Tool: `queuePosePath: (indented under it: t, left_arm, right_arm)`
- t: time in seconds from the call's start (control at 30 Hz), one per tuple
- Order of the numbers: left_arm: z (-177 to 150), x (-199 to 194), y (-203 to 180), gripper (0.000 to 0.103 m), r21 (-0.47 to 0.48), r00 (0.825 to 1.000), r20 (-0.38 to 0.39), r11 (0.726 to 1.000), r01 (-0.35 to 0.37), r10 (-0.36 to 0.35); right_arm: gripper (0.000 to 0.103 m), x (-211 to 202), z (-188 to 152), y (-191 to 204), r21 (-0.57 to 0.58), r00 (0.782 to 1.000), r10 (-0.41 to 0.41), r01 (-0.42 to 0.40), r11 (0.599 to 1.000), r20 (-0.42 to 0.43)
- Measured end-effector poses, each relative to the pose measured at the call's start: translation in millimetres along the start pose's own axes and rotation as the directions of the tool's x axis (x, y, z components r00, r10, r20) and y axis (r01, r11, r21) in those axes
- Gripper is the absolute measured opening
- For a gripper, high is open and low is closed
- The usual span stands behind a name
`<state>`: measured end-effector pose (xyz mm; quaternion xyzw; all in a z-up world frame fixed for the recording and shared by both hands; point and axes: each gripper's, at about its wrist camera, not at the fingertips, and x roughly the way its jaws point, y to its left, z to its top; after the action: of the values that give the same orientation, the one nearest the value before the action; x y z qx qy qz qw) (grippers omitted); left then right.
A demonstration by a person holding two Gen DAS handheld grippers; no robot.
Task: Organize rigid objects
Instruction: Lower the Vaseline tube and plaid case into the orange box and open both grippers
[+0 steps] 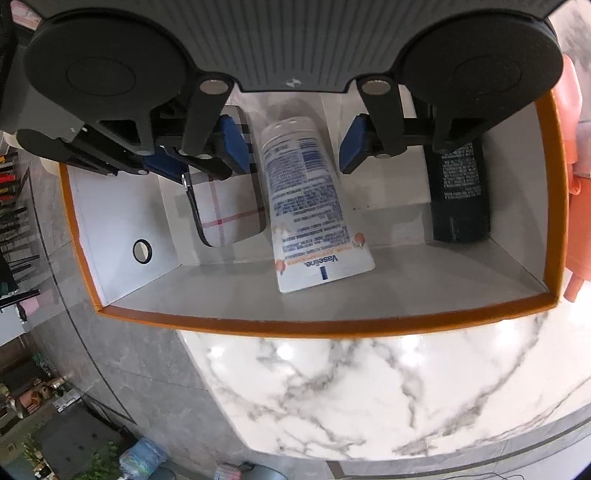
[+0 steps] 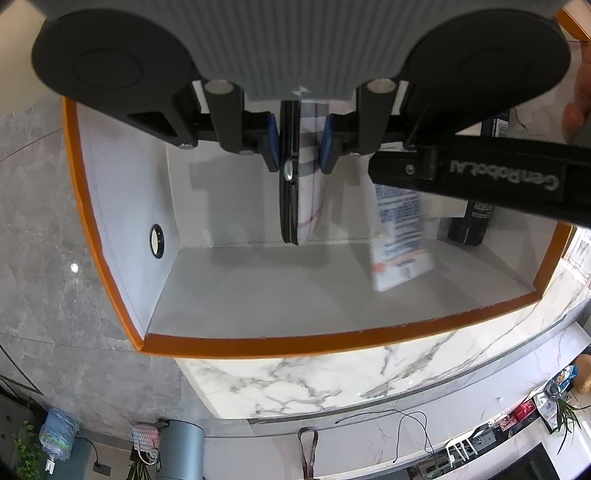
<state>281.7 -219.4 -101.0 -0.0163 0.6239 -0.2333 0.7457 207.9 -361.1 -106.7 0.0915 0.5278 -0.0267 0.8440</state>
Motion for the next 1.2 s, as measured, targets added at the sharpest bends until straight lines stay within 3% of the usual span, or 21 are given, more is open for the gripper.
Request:
queuePosePath:
  t: [0.1,0.17,0.37,0.67,0.87,1.2]
  left_arm:
    - [-3,-6,2,0.061,-0.002,0.999,0.019,1.0,0.027,-0.027]
    - [-4,-10,5,0.049,-0.001,0.998,0.054,0.999,0.032,-0.032]
    - [-5,-16,1,0.027,0.063,0.988,0.153,0.997,-0.039,0.028]
    - [-3,7,1,0.023,0.084,0.989,0.133,0.993,-0.077,0.066]
    - [-2,5,1,0.023,0.086,0.988,0.139,0.993,-0.085,0.073]
    - [-14,-5,2,0.023,0.096,0.985,0.155,0.991,-0.089,0.073]
  right_arm:
    - [0.021,-2,-1,3,-0.01,1.0,0.002,-0.002,1.0,0.006]
    - [0.02,-3,-1,6,-0.018,1.0,0.007,-0.007,1.0,0.011]
    - [0.019,-4,-2,23,-0.06,1.0,0.025,-0.025,0.998,0.009]
    - [0.018,-2,3,14,0.015,1.0,0.016,-0.016,1.0,0.018]
    - [0.018,2,9,20,-0.02,1.0,0.014,-0.014,1.0,0.008]
    - [0.037,10,7,19,-0.052,0.993,-0.109,0.106,0.993,-0.05]
